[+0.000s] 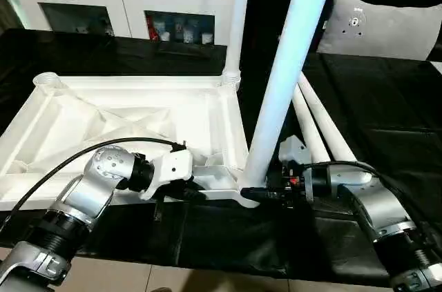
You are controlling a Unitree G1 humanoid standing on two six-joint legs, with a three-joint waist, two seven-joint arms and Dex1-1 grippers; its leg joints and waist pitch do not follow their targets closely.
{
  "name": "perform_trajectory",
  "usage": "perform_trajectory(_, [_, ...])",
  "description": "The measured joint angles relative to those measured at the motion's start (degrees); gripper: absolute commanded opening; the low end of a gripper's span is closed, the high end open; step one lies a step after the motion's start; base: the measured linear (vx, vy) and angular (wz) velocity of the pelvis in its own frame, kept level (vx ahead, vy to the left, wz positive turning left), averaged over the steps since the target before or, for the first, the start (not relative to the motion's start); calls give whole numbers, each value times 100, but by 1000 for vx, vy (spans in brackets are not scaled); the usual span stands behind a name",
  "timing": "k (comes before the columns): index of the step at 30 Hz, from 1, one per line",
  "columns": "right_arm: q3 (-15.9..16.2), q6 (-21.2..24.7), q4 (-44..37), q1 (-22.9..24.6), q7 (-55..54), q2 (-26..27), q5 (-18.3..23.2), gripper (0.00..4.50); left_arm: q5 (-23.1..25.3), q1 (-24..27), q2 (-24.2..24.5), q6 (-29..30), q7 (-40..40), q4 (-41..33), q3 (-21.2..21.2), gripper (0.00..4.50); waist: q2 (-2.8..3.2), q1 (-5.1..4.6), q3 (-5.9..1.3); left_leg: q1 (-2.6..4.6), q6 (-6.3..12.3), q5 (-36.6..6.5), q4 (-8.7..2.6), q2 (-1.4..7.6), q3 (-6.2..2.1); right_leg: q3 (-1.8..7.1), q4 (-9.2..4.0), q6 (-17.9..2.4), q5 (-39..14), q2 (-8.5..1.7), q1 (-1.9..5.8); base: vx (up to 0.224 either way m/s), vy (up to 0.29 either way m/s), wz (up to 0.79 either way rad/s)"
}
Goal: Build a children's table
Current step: Rotate leg to tighten
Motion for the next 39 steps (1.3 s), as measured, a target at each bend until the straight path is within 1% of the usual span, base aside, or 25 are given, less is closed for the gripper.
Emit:
perform_trajectory(6, [-2, 118, 3, 0, -42, 46, 38, 375, -2, -9, -4, -23, 1, 40, 2, 0, 0, -3, 0, 3, -1, 1, 0, 0, -1, 0, 2, 0, 0, 0, 2, 0, 0, 0])
perform_trajectory(8, [-8, 202, 2, 0, -27, 45, 79, 347, -2, -9, -4, -54, 0, 52, 2, 0, 0, -3, 0, 4, -1, 1, 1, 0, -1, 0, 2, 0, 0, 0, 3, 0, 0, 0])
perform_trajectory(9, [-9, 239, 2, 0, -13, 45, 98, 347, -2, -8, -4, -62, 0, 54, 1, 0, 0, -2, 0, 4, -1, 1, 0, 0, -1, 0, 2, 0, 0, 0, 3, 0, 0, 0])
perform_trajectory(12, [-7, 266, 0, 1, 41, 45, 122, 310, -1, -9, -4, -80, 0, 60, 1, 0, 0, -2, 0, 3, -1, 1, 1, 0, 0, 0, 2, 0, 0, 0, 3, 0, 0, 0])
perform_trajectory(16, [-4, 276, -10, 11, 52, 44, 130, 283, -2, -8, -4, -80, 0, 61, 2, 0, 0, -2, 0, 4, -1, 1, 1, 0, 0, 0, 2, 0, 0, 0, 3, 0, 0, 0])
perform_trajectory(23, [-5, 304, -52, 38, 46, 44, 137, 275, -4, -8, -3, -78, 0, 60, 2, 0, -1, 0, 0, 3, -1, 1, 1, 0, 0, 0, 2, 0, 0, 0, 3, 0, 0, 0])
perform_trajectory(25, [-15, 314, -69, 59, 24, 58, 146, 275, -5, -4, -4, 20, 16, 34, 3, 0, -2, 0, -1, 3, -1, 1, 1, 0, 1, 0, 2, 0, 0, 0, 3, 0, 0, 0])
perform_trajectory(28, [-69, 458, -180, 131, -256, 222, 134, 275, -7, 46, -33, 377, 170, -109, 61, 0, -2, -16, -1, 5, -4, 2, 0, 0, 0, 2, 5, 0, 0, 0, 10, 0, 0, 0])
perform_trajectory(31, [-204, 552, -172, 196, -1005, 658, 19, 274, 34, 104, -168, 1017, 583, -317, 198, 0, -3, -60, -1, 37, -14, 8, -3, 1, -3, 6, 12, 1, 2, 0, 12, 0, 0, 0])
perform_trajectory(32, [-375, 611, -84, 209, -1574, 1013, -63, 274, 105, 137, -299, 1408, 884, -426, 305, 0, -3, -129, -1, 44, -23, 13, -1, 1, -4, 8, 17, 8, 0, 2, 13, 0, 0, 0])
perform_trajectory(33, [-491, 648, -22, 198, -2001, 1246, -113, 274, 137, 152, -435, 1698, 1120, -506, 373, 0, 0, -179, -1, 45, -26, 15, -3, 0, -3, 11, 15, 12, -2, 2, 13, 0, 0, 0])
perform_trajectory(35, [-672, 691, 120, 103, -2724, 1547, -194, 274, 224, 157, -761, 2114, 1554, -640, 418, 0, 0, -238, -1, 51, -28, 16, -1, -1, -2, 12, 12, 13, -2, 2, 13, 0, 0, 0])
perform_trajectory(37, [-801, 695, 243, 39, -3165, 1716, -208, 274, 247, 163, -1006, 2329, 1893, -687, 432, 0, 0, -242, -1, 51, -28, 16, -4, -1, -5, 10, 12, 14, -2, 2, 13, 0, 0, 0])
perform_trajectory(39, [-912, 720, 418, -129, -3705, 1951, -352, 274, 400, 142, -1293, 2513, 2290, -697, 464, 0, 5, -237, -5, 53, -29, 17, -7, -1, -5, 10, 14, 14, -2, 3, 14, 0, 0, 0])
